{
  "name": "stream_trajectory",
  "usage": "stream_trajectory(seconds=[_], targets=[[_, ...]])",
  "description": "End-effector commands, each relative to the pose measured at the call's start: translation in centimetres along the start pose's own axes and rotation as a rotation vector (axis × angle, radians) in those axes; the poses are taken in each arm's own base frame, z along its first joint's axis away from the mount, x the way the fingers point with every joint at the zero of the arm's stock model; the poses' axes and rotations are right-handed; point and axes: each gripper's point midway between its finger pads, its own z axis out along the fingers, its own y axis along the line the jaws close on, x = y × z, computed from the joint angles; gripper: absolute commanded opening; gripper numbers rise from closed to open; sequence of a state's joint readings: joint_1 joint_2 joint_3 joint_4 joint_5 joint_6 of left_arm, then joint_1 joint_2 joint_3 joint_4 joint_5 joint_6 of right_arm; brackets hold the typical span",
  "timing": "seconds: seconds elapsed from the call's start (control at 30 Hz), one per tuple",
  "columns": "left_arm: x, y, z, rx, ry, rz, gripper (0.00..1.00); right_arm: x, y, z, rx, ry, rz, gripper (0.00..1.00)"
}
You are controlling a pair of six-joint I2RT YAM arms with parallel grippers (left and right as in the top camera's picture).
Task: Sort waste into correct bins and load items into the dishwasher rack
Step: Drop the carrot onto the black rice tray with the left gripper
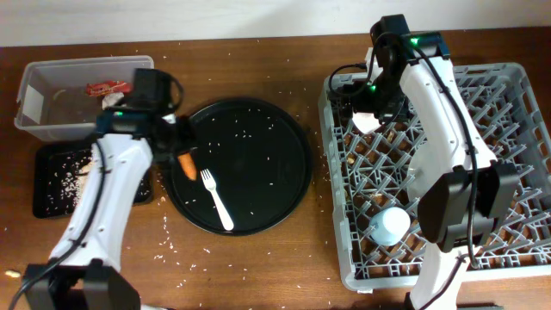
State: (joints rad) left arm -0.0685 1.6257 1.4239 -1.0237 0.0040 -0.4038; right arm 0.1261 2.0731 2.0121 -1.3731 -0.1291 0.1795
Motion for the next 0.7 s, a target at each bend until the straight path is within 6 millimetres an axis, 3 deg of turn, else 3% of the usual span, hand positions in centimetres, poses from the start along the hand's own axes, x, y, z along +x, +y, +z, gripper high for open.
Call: stream_trajectory(seconds=[0.0,0.13,0.3,0.5,0.67], targets=[[-1.3,4.0,-1.3,-0.036,-0.018,-0.093,0.16,0.0,0.3,-1.4,-0.002,-0.035,-0.015,0.91],[-2.4,10.0,-1.7,-0.091,-0.031,-0.251,0.15,0.0,0.3,-1.4,-0.002,-0.035,-0.015,0.91],[-2.6,14.2,-2.1,-0.153,-0.046,-0.349,0.15,0.0,0.3,-1.4,-0.002,-0.035,-0.015,0.91],[-0.9,15.1,1.3,-0.155,-0.027,-0.392,0.15,0.1,0.3,-1.4,-0.001,-0.033,-0.016,0.91],[-0.5,15.3,2.5,-0.160,-0.034,-0.399,0.12,0.2,0.2,-1.4,0.000,-0.027,-0.015,0.91]])
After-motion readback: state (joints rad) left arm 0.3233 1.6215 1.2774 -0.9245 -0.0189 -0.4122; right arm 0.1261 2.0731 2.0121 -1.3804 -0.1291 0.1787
